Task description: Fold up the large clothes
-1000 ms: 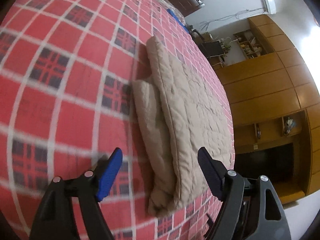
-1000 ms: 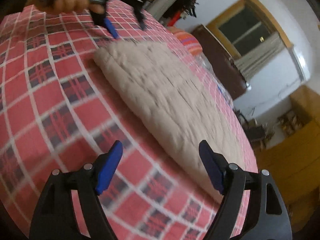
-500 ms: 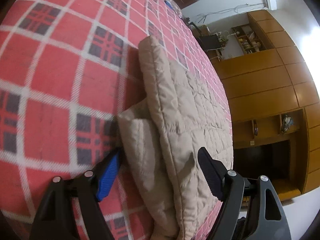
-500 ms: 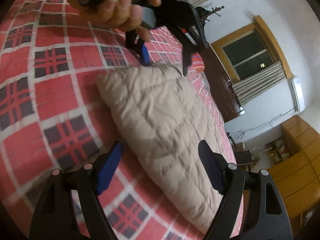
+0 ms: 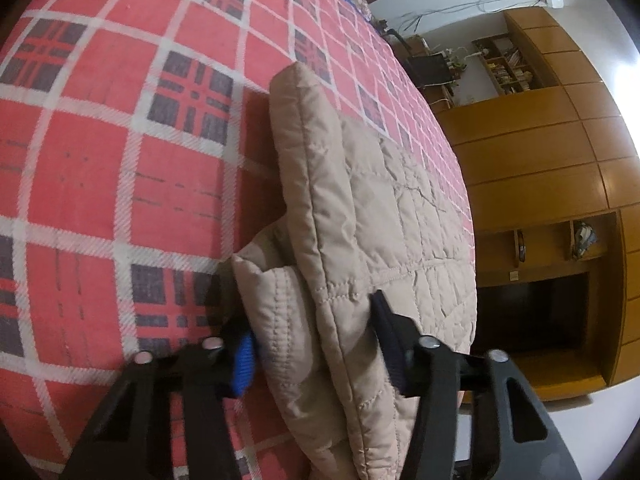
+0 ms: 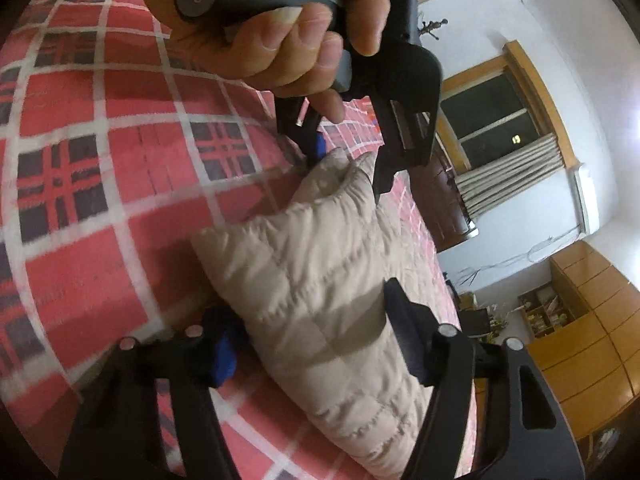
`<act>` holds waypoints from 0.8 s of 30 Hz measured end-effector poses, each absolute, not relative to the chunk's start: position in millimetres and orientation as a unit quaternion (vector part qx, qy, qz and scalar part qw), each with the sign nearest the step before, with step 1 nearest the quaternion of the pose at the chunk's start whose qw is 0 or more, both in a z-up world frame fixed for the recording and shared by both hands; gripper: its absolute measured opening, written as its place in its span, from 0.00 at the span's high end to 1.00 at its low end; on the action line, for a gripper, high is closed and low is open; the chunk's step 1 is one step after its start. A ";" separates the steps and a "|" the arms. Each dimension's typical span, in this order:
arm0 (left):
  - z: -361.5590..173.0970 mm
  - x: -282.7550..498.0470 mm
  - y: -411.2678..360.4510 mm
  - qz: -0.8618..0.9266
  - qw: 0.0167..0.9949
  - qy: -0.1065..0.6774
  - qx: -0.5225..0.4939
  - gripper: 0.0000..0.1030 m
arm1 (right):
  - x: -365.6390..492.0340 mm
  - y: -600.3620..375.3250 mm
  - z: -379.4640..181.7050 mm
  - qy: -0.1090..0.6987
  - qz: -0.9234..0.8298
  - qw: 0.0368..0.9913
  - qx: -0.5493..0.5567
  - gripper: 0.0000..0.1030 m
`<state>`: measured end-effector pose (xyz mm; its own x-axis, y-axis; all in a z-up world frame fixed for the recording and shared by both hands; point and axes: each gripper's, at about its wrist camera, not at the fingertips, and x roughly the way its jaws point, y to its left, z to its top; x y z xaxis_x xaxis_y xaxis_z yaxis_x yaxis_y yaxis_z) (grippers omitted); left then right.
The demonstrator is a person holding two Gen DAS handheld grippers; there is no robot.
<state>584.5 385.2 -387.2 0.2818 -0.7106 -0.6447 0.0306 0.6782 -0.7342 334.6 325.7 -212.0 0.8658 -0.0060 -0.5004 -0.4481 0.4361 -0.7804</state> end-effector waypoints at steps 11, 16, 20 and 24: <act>-354.7 577.5 379.8 -0.241 0.752 0.539 -0.291 0.73 | 336.8 312.3 -175.2 0.244 0.149 0.854 -0.434 0.69; -334.5 576.0 372.7 -0.235 0.760 0.541 -0.273 0.74 | 338.6 302.9 -153.4 0.248 0.153 0.870 -0.398 0.70; -314.5 574.9 364.2 -0.234 0.767 0.538 -0.261 0.74 | 343.7 296.2 -139.2 0.248 0.154 0.879 -0.377 0.71; -295.2 574.6 354.9 -0.234 0.774 0.533 -0.249 0.75 | 341.2 286.4 -128.7 0.248 0.154 0.891 -0.349 0.71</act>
<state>574.6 354.9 -295.2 0.3214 -0.6287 -0.7081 0.0968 0.7657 -0.6359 341.2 286.4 -128.7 0.8295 0.1006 -0.5494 -0.4468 0.7097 -0.5447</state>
